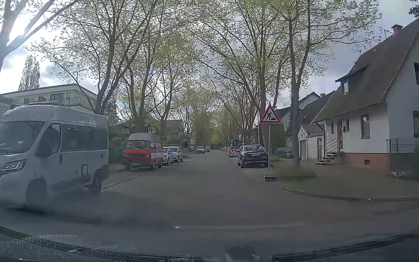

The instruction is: Follow the waypoints while adhering to traffic rules and regulations

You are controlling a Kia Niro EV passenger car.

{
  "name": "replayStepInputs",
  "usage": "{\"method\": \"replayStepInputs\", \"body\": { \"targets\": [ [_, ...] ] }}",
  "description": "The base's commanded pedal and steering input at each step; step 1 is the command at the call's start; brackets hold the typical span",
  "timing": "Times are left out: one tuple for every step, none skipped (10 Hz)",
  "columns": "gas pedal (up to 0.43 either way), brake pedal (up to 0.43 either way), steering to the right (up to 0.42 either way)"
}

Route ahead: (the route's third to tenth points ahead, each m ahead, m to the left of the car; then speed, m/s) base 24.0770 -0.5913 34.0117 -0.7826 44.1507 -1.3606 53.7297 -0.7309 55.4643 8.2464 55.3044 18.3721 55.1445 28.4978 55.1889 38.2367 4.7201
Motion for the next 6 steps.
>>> {"method": "replayStepInputs", "body": {
  "targets": [
    [0.118, 0.0, -0.016],
    [0.13, 0.0, -0.016],
    [0.13, 0.0, -0.016],
    [0.13, 0.0, -0.016],
    [0.13, 0.0, -0.008],
    [0.13, 0.0, 0.001]
  ]
}}
